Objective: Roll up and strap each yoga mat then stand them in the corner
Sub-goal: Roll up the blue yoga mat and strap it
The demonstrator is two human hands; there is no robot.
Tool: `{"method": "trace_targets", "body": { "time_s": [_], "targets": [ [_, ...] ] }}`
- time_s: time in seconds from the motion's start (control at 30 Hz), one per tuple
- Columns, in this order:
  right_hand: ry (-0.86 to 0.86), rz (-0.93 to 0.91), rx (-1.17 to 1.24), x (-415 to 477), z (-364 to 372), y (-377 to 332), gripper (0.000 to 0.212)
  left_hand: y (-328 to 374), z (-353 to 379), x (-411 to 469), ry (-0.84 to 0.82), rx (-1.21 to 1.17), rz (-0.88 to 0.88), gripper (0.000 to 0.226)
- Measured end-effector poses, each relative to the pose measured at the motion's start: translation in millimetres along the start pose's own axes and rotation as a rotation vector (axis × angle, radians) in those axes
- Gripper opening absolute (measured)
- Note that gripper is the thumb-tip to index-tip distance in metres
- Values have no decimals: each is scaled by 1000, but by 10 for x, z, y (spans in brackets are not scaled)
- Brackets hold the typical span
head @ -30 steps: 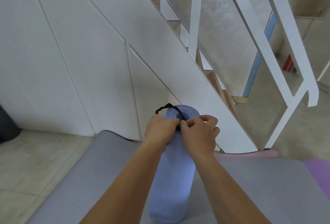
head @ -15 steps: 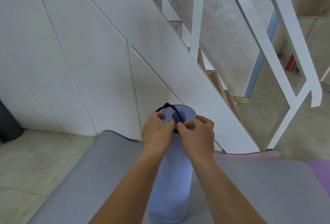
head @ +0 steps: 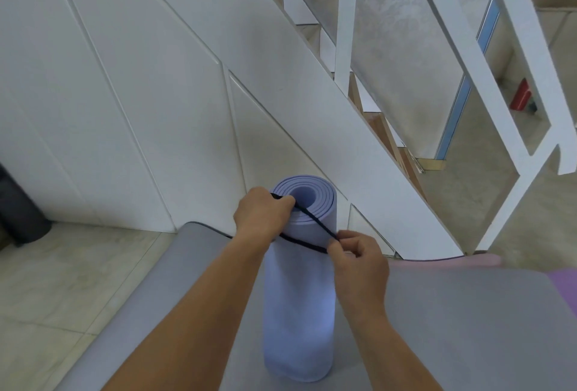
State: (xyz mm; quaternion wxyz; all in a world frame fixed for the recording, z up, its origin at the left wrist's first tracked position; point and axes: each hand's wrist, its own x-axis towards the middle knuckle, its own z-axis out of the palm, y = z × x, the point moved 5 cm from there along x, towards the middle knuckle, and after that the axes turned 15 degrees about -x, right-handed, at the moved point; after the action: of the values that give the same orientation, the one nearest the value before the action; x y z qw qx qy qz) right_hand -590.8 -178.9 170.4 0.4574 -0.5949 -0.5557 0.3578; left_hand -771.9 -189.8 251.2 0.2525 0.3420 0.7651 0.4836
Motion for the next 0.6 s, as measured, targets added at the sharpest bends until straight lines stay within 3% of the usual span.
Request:
{"method": "trace_targets", "body": {
  "time_s": [0.1, 0.3, 0.4, 0.6],
  "targets": [
    [-18, 101, -13, 221, -86, 142, 14, -37, -13, -81, -19, 27, 45, 24],
    [4, 3, -180, 858, -236, -279, 4, -95, 104, -366, -48, 140, 177, 24],
    [-111, -5, -136, 1151, -189, -496, 9, -174, 117, -495, -85, 142, 215, 24],
    [-361, 160, -156, 1354, 269, -441, 26, -247, 54, -645, -152, 105, 235, 17]
  ]
}}
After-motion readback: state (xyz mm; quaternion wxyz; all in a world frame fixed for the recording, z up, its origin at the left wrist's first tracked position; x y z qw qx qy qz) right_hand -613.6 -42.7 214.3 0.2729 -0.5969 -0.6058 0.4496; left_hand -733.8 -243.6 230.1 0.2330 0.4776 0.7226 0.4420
